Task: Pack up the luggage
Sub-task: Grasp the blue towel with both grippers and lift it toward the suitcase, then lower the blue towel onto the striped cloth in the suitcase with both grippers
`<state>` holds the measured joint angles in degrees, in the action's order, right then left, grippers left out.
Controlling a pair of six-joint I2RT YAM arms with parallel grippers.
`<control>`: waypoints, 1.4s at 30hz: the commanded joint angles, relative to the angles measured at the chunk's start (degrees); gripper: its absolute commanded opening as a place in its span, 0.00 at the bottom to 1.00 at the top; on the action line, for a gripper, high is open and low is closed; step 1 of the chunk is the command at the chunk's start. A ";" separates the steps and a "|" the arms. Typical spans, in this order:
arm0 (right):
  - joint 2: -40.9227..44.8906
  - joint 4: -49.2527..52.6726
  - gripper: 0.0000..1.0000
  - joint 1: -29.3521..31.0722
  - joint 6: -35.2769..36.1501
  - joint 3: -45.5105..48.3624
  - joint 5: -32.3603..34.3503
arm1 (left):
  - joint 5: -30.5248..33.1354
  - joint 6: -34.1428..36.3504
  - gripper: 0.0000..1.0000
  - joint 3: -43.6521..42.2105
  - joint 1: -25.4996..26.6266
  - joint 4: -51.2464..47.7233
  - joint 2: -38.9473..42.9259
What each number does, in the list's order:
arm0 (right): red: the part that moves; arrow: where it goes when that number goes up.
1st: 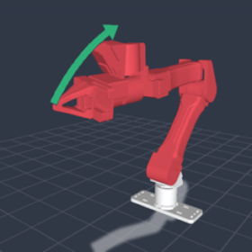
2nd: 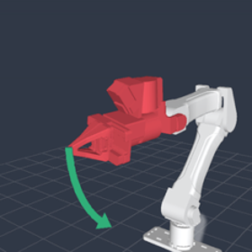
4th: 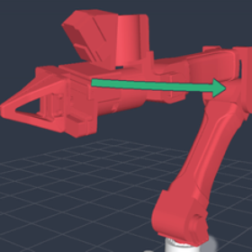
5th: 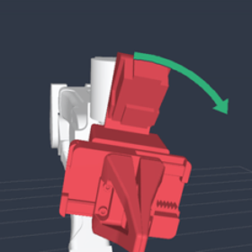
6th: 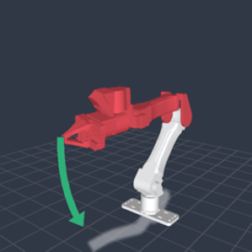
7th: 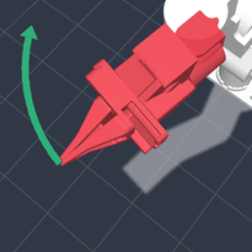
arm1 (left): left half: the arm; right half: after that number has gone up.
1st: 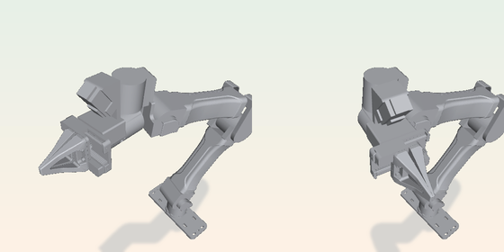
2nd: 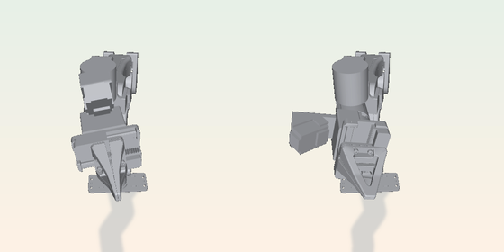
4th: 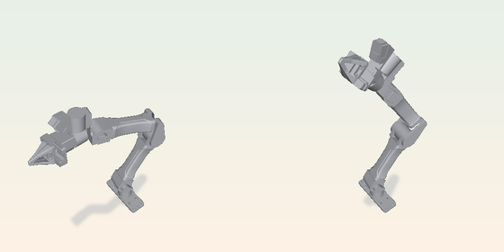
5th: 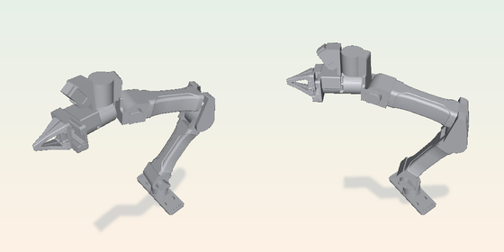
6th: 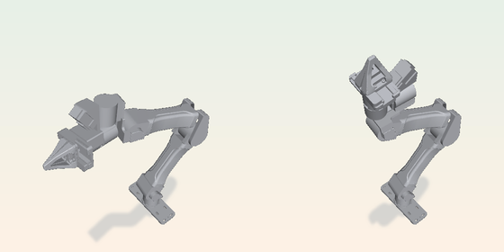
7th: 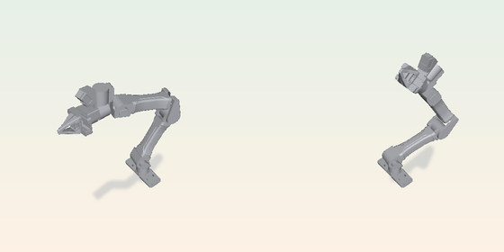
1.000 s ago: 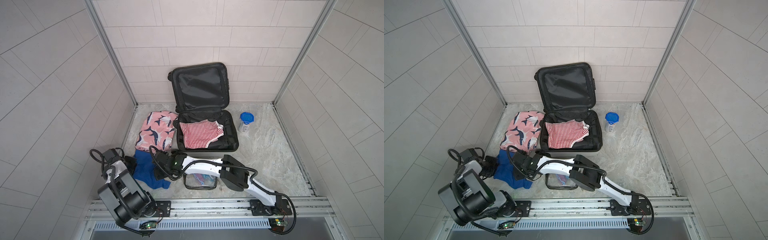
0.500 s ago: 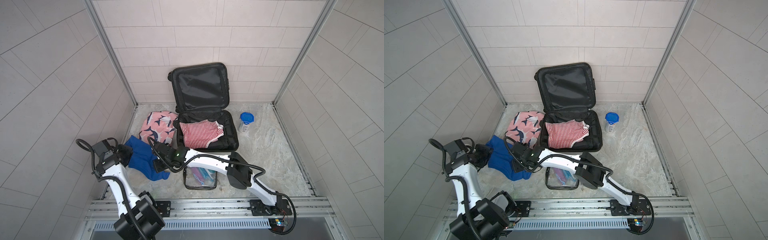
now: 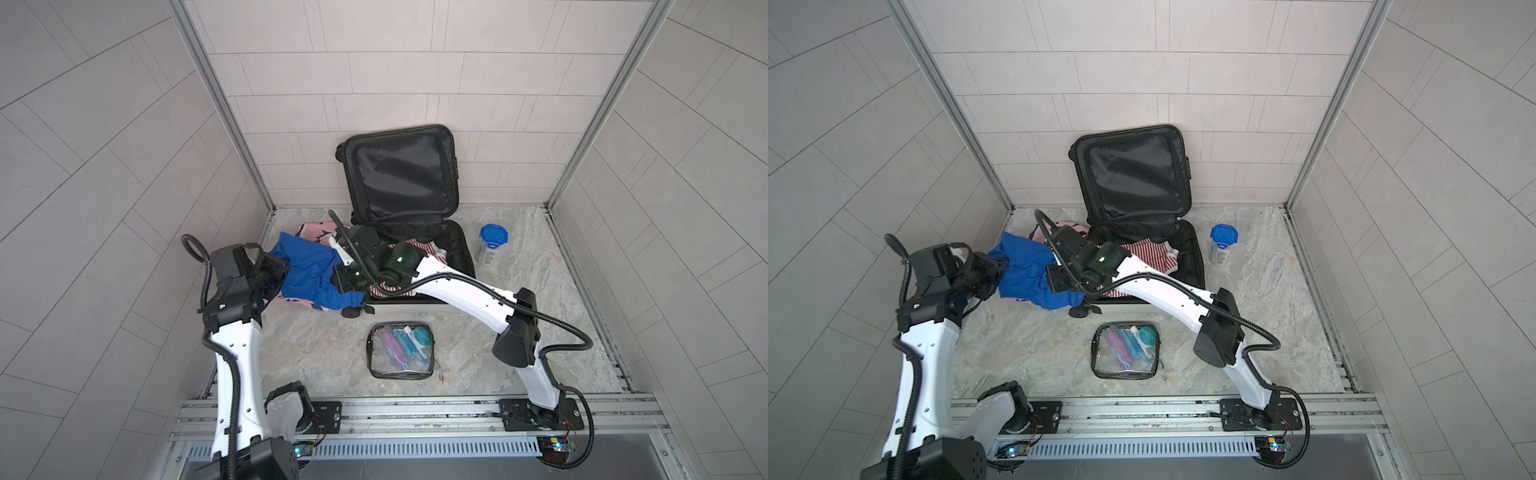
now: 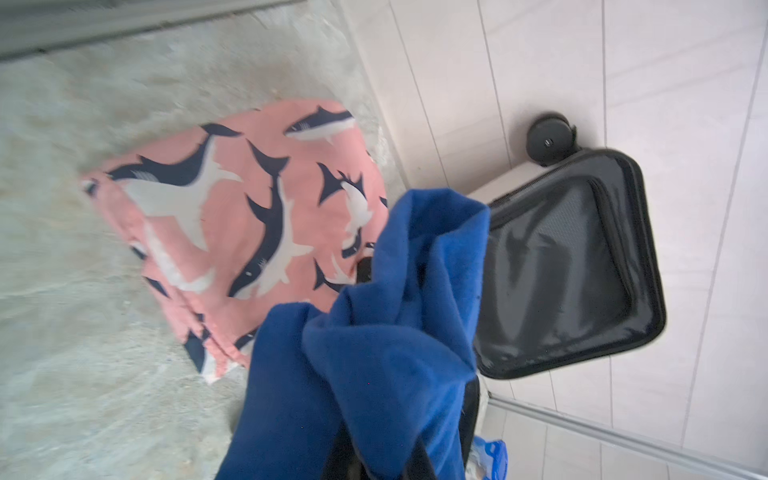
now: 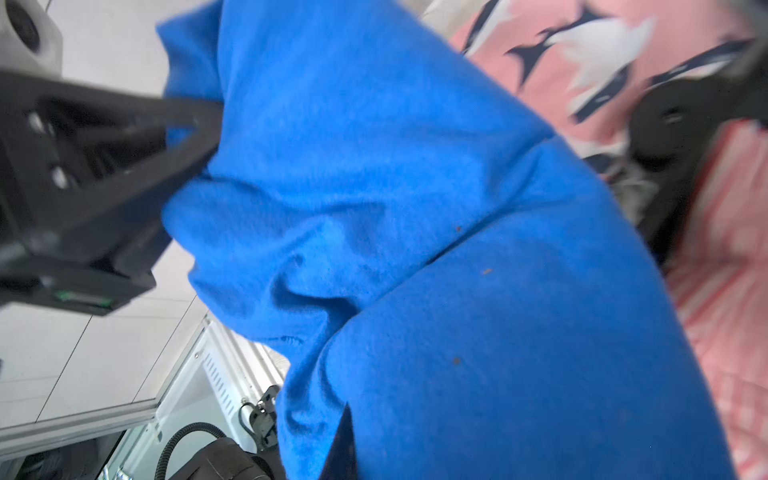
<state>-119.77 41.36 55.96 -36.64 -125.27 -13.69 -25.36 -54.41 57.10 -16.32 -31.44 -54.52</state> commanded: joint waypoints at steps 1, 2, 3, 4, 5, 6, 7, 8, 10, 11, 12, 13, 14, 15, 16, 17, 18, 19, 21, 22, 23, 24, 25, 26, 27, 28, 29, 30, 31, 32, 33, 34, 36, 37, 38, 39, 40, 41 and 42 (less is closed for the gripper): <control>5.42 3.00 0.00 -3.24 3.83 3.07 1.65 | 6.88 -6.93 0.00 1.37 9.15 6.62 -2.12; 6.94 3.07 0.00 -4.74 4.11 4.91 1.37 | 8.90 -7.67 0.00 1.65 12.59 7.80 -3.37; 8.31 2.87 0.00 -5.98 4.49 6.63 1.12 | 10.81 -8.37 0.00 1.68 15.50 9.12 -4.37; 10.00 2.51 0.00 -7.52 4.87 9.02 0.79 | 13.00 -9.38 0.00 1.60 18.63 10.72 -5.42; 11.52 2.41 0.00 -9.23 5.22 11.22 0.67 | 15.12 -10.18 0.00 1.57 21.74 12.21 -6.64; 12.64 2.41 0.00 -10.79 5.53 13.05 0.15 | 16.98 -10.74 0.00 1.75 24.03 13.40 -7.82; 14.33 2.41 0.00 -12.68 5.98 15.01 -0.58 | 18.54 -11.33 0.00 2.19 26.70 14.47 -9.25; 15.64 2.32 0.00 -14.65 6.60 17.08 -1.41 | 19.98 -12.03 0.00 2.49 29.13 15.60 -10.90; 17.97 2.49 0.00 -18.23 7.96 20.83 -2.52 | 22.48 -13.09 0.00 3.01 33.01 18.09 -13.85; 18.92 2.87 0.00 -20.19 8.87 22.53 -2.65 | 23.86 -13.39 0.00 3.50 34.94 19.05 -15.78; 19.75 3.51 0.00 -21.94 9.57 23.74 -2.82 | 24.99 -13.65 0.00 3.97 36.54 19.74 -17.27; 20.47 3.51 0.00 -23.93 10.03 25.29 -3.16 | 25.89 -14.03 0.00 4.39 38.21 20.72 -19.19; 21.22 3.19 0.00 -25.78 10.50 26.96 -3.70 | 26.36 -14.43 0.00 4.96 39.73 22.06 -21.17; 21.60 3.05 0.00 -27.33 10.84 28.04 -4.02 | 26.64 -14.65 0.00 5.45 40.90 22.89 -23.01; 21.68 3.03 0.00 -28.87 11.25 29.05 -4.25 | 26.97 -14.76 0.00 6.22 42.19 23.38 -25.10; 21.48 3.11 0.00 -30.17 11.82 29.65 -4.45 | 27.41 -14.80 0.00 6.87 43.09 24.15 -27.08; 21.11 3.11 0.00 -31.00 12.49 29.95 -4.62 | 27.72 -14.76 0.00 7.20 43.64 24.66 -28.64; 20.52 3.36 0.00 -31.58 13.25 30.02 -4.38 | 27.78 -15.12 0.00 7.52 44.07 25.44 -30.45; 19.04 4.01 0.00 -32.28 14.43 29.47 -3.73 | 27.23 -15.54 0.00 7.51 44.42 27.65 -33.31; 18.23 3.99 0.00 -32.53 14.79 29.22 -3.73 | 27.30 -15.64 0.00 7.83 44.52 27.76 -34.68; 17.43 4.06 0.00 -32.75 14.88 28.98 -3.58 | 27.33 -15.60 0.00 7.85 44.54 28.22 -35.78; 16.55 4.00 0.00 -32.89 15.02 28.62 -3.53 | 27.38 -15.55 0.00 7.69 44.53 28.64 -36.60; 15.65 3.78 0.00 -33.03 15.07 28.24 -3.57 | 27.55 -15.55 0.00 7.54 44.53 28.93 -37.45; 14.83 3.68 0.00 -33.12 15.11 28.09 -3.66 | 27.52 -15.55 0.00 7.25 44.59 29.30 -38.21; 14.12 3.51 0.00 -33.14 15.11 27.97 -3.83 | 27.48 -15.55 0.00 7.06 44.45 29.46 -38.87; 13.47 3.27 0.00 -33.12 15.10 28.02 -3.96 | 27.47 -15.42 0.00 6.88 44.31 29.44 -39.56; 12.85 3.04 0.00 -33.11 15.11 28.31 -3.85 | 27.45 -15.07 0.00 6.71 44.27 29.65 -40.09; 12.31 2.75 0.00 -33.12 15.18 28.58 -3.72 | 27.55 -14.31 0.00 6.86 44.22 29.52 -40.59; 11.70 2.45 0.00 -33.11 15.17 29.03 -3.47 | 27.71 -13.27 0.01 7.38 44.26 28.62 -41.36; 11.13 2.41 0.00 -33.11 15.25 29.32 -2.92 | 27.99 -12.50 0.02 7.91 44.22 26.95 -42.07; 10.47 2.48 0.00 -33.11 15.32 29.38 -2.66 | 28.05 -12.22 0.03 7.97 44.10 26.38 -42.42; 9.67 2.60 0.00 -33.12 15.45 29.37 -2.42 | 27.87 -12.21 0.04 7.60 44.09 26.42 -42.74; 8.66 2.64 0.06 -33.11 15.42 29.52 -1.59 | 28.09 -12.55 0.14 6.83 44.09 26.48 -43.01; 8.26 2.51 0.12 -33.11 15.38 29.55 -1.31 | 28.19 -12.73 0.22 6.53 44.01 26.47 -43.13; 7.98 2.43 0.18 -33.15 15.30 29.54 -1.12 | 28.33 -12.75 0.31 6.31 44.00 26.20 -43.21; 7.84 2.27 0.25 -33.11 15.20 29.61 -0.95 | 28.44 -12.69 0.41 6.35 44.00 25.97 -43.30; 7.83 2.07 0.35 -33.24 15.20 29.50 -0.77 | 28.72 -12.50 0.49 6.54 43.92 25.44 -43.22; 7.88 2.05 0.44 -33.29 15.11 29.41 -0.47 | 28.91 -12.31 0.56 6.73 43.85 24.62 -42.98; 8.14 2.17 0.51 -33.37 15.03 29.31 -0.26 | 29.10 -11.94 0.61 6.95 43.83 24.33 -42.72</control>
<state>-111.98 44.03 22.96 -21.91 -95.85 -16.01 1.54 -66.81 63.40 27.99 -5.39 -97.71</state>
